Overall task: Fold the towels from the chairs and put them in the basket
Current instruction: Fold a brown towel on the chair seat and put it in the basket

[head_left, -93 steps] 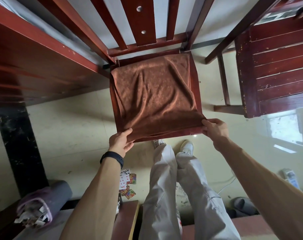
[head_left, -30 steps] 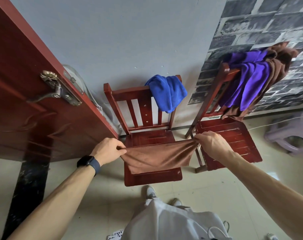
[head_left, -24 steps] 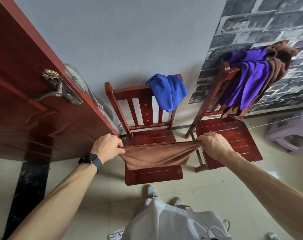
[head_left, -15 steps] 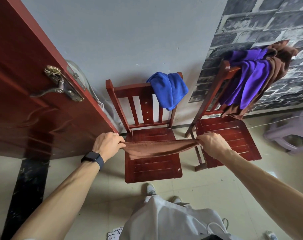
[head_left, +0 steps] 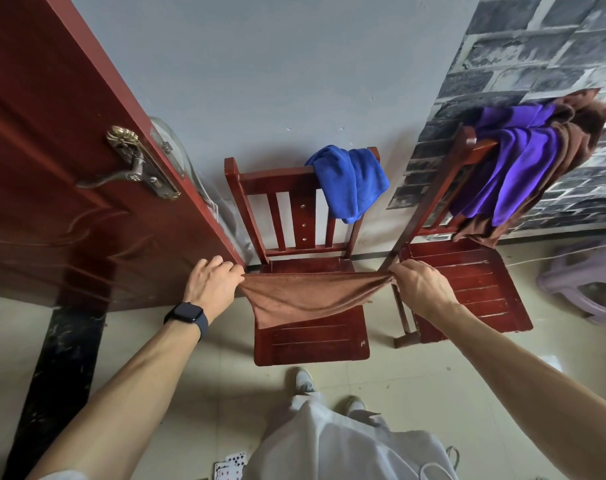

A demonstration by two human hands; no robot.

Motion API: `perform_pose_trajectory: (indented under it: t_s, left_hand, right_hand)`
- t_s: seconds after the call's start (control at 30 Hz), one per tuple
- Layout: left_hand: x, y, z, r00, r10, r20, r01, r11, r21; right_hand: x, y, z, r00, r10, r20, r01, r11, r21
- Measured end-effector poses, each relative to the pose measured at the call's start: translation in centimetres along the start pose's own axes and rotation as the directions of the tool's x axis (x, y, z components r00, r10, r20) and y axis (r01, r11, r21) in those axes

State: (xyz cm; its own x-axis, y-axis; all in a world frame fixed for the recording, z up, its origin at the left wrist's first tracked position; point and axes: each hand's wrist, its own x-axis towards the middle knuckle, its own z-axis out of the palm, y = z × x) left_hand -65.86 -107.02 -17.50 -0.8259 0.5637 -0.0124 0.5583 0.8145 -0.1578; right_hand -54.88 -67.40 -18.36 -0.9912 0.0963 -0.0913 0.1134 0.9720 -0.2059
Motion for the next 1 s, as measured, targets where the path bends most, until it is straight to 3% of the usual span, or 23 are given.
perform_pose_trajectory:
  t_s: [0.07, 0.13, 0.17, 0.27, 0.5, 0.77, 1.0]
  left_hand:
    - [-0.5, -0.4, 0.7, 0.999, 0.024, 0.038, -0.024, 1.000, 0.010]
    - [-0.8, -0.6, 1.2, 0.998, -0.042, 0.056, 0.042, 0.999, -0.012]
    - [-0.7, -0.6, 1.4, 0.994, -0.087, 0.062, 0.089, 0.996, -0.030]
    - [-0.3, -0.7, 2.0, 0.983, -0.160, 0.095, 0.162, 0.987, -0.009]
    - [1.3, -2.2, 3.7, 0.974, -0.203, 0.098, 0.202, 0.979, 0.024]
    - [5.8, -3.7, 5.6, 0.982, -0.178, -0.065, 0.178, 0.984, -0.007]
    - [4.0, -2.1, 9.1, 0.986, -0.086, -0.141, 0.082, 0.996, -0.036]
  right_hand:
    - [0.4, -0.3, 0.2, 0.997, -0.021, 0.071, 0.019, 0.999, 0.030]
    - [0.5, -0.9, 0.5, 0.967, -0.048, 0.248, 0.062, 0.997, -0.049]
    - [0.6, -1.0, 0.8, 0.967, -0.027, 0.254, 0.040, 0.998, -0.044]
    - [1.1, -1.2, 2.0, 0.996, 0.018, 0.092, -0.020, 0.999, 0.026]
    - [3.4, -1.4, 3.2, 0.999, -0.035, 0.018, 0.035, 0.999, 0.012]
    - [8.4, -0.6, 4.0, 0.987, -0.030, -0.158, 0.026, 0.999, -0.025]
    - [6.4, 0.7, 7.8, 0.990, -0.006, -0.138, 0.003, 1.000, -0.020]
